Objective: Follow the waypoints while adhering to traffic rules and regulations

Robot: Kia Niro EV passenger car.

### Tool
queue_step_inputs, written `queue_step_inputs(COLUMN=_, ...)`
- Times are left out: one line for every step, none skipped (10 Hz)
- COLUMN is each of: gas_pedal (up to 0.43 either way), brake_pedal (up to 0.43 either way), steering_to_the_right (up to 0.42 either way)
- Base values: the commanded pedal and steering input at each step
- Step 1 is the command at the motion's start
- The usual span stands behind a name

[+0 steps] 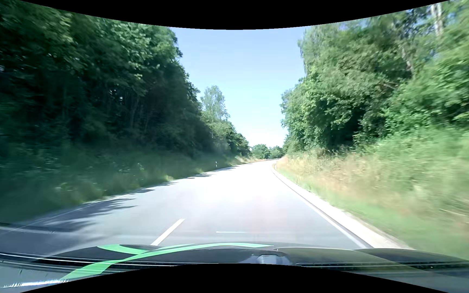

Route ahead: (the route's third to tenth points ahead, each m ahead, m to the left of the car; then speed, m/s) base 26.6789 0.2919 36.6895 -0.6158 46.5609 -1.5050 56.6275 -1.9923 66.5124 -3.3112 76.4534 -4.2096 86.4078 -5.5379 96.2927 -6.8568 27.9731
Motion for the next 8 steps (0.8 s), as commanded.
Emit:
queue_step_inputs(gas_pedal=0.461, brake_pedal=0.000, steering_to_the_right=0.008)
queue_step_inputs(gas_pedal=0.469, brake_pedal=0.000, steering_to_the_right=0.008)
queue_step_inputs(gas_pedal=0.480, brake_pedal=0.000, steering_to_the_right=0.008)
queue_step_inputs(gas_pedal=0.480, brake_pedal=0.000, steering_to_the_right=0.008)
queue_step_inputs(gas_pedal=0.480, brake_pedal=0.000, steering_to_the_right=0.008)
queue_step_inputs(gas_pedal=0.480, brake_pedal=0.000, steering_to_the_right=0.009)
queue_step_inputs(gas_pedal=0.488, brake_pedal=0.000, steering_to_the_right=0.009)
queue_step_inputs(gas_pedal=0.488, brake_pedal=0.000, steering_to_the_right=0.009)
